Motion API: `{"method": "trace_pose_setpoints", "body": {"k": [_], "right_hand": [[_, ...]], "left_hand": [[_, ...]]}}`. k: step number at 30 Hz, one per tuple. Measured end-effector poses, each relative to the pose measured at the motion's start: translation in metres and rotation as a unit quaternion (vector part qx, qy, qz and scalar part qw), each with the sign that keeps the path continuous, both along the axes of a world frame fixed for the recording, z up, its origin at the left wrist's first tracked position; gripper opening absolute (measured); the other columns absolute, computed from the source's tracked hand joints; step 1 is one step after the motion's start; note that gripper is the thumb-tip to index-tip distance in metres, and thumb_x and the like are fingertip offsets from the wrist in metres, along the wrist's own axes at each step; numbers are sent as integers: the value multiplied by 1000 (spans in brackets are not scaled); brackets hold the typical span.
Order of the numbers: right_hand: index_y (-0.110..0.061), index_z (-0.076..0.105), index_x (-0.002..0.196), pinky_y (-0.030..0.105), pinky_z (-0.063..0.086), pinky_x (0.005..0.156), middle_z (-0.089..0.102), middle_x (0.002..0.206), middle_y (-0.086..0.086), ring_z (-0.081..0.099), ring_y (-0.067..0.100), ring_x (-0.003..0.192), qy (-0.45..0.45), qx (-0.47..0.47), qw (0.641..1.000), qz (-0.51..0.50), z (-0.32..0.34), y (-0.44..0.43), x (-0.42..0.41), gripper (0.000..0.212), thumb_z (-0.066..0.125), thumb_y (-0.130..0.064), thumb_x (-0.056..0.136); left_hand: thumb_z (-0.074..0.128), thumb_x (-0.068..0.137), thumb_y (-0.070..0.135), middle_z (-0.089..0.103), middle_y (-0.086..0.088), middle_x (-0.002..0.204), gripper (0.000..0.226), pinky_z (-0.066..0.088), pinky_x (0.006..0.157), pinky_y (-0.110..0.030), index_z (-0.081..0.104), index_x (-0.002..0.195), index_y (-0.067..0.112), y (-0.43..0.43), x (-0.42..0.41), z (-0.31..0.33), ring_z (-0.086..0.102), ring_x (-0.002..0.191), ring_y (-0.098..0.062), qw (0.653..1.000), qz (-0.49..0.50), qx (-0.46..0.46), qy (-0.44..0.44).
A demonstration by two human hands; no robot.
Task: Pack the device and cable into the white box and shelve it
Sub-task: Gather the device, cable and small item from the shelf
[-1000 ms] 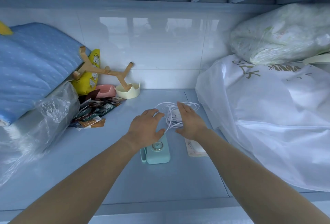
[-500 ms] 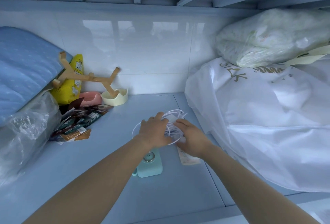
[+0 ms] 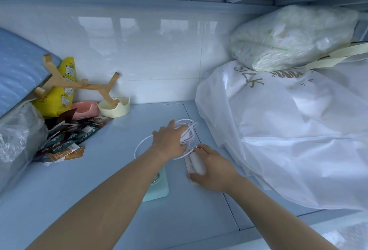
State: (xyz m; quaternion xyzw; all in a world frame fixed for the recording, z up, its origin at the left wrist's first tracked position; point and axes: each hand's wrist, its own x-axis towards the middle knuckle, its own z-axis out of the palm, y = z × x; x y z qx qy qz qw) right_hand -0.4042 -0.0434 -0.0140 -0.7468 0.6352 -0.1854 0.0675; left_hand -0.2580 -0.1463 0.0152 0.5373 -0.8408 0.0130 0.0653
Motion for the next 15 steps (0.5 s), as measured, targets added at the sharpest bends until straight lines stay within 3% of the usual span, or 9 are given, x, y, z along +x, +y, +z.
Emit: {"method": "trace_pose_setpoints", "body": {"k": [4, 9, 12, 15], "right_hand": [[-31, 31, 134, 28, 39, 91, 29, 143, -12, 39, 14, 126, -3, -2, 1000, 1, -1, 0, 0, 74, 61, -56, 71], [-29, 33, 134, 29, 40, 92, 25, 148, -11, 43, 18, 125, -47, 10, 999, -7, -4, -2, -1, 65, 58, -45, 77], [-25, 32, 136, 30, 39, 95, 23, 149, -10, 40, 18, 127, -47, 20, 999, -13, -5, -3, -2, 62, 53, -42, 81], [-20, 35, 131, 31, 40, 89, 29, 144, -7, 44, 21, 120, -35, 22, 999, -7, -4, -2, 0, 60, 54, -45, 80]], "left_hand": [[59, 83, 32, 37, -13, 128, 64, 41, 91, -45, 25, 135, 46, -2, 0, -6, 50, 108, -37, 999, 36, 21, 16], [62, 82, 30, 52, -16, 111, 59, 44, 85, -38, 35, 133, 38, -4, 3, -4, 55, 102, -36, 999, 33, 7, 39], [59, 81, 30, 53, -16, 108, 54, 45, 82, -37, 40, 132, 32, 2, 5, -9, 55, 99, -37, 999, 33, -17, 38], [56, 82, 27, 47, -17, 109, 51, 46, 82, -39, 40, 131, 28, 7, 1, -14, 54, 96, -39, 997, 46, -10, 56]]}}
